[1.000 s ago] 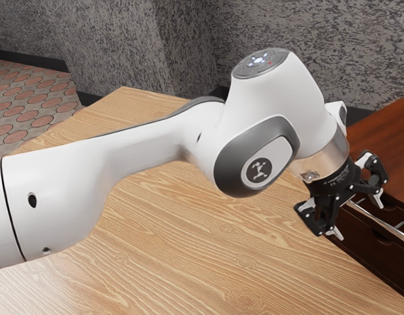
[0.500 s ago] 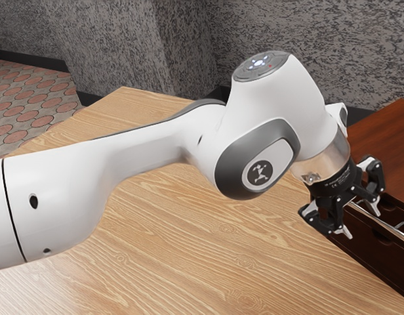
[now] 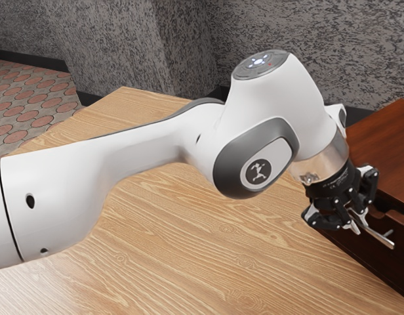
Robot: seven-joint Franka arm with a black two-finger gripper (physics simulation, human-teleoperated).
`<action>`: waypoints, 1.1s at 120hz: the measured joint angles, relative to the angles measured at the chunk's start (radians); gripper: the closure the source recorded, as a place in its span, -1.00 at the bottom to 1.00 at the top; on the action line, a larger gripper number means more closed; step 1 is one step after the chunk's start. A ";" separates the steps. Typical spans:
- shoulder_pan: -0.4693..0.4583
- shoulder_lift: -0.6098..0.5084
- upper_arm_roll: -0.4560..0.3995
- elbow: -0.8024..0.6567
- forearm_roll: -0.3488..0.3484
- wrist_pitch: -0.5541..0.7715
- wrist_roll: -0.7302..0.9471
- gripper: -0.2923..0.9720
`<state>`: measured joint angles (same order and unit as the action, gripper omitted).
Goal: Pull the drawer handle with one arm to open the drawer
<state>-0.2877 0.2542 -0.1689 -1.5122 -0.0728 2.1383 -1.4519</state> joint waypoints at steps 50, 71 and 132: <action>0.008 -0.100 0.000 -0.123 -0.022 -0.002 -0.005 0.70; 0.011 -0.133 0.000 -0.164 -0.035 0.004 -0.007 0.71; 0.019 -0.238 -0.004 -0.294 -0.058 0.028 -0.011 0.71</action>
<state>-0.2690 0.0160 -0.1728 -1.8065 -0.1306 2.1666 -1.4625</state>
